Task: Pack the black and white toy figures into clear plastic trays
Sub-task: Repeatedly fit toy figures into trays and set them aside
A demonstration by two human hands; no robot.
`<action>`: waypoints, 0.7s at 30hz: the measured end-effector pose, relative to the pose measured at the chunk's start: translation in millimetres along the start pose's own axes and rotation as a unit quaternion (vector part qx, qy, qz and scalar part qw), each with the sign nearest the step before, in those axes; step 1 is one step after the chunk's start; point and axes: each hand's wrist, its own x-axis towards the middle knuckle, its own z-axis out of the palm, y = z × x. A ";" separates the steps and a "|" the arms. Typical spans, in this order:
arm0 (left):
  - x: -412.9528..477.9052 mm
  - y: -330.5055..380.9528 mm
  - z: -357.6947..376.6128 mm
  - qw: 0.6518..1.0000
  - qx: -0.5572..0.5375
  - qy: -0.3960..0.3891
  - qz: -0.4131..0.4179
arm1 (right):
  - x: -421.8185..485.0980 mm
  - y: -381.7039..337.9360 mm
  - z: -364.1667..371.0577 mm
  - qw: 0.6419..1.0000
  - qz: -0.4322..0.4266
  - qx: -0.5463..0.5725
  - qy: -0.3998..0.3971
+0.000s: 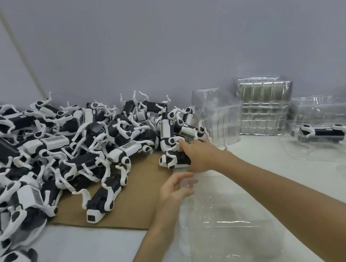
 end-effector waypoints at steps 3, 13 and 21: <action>1.1 0.0 0.2 1.000 0.007 -0.004 -0.001 | 7.2 -2.2 8.0 0.998 0.012 -0.058 0.000; -0.4 1.9 4.8 0.999 -0.028 -0.007 0.027 | -39.8 0.9 -19.4 0.985 -0.067 0.089 0.134; -3.8 4.9 3.7 0.999 -0.013 -0.011 0.034 | -135.7 25.2 -32.4 0.706 -0.002 0.670 0.231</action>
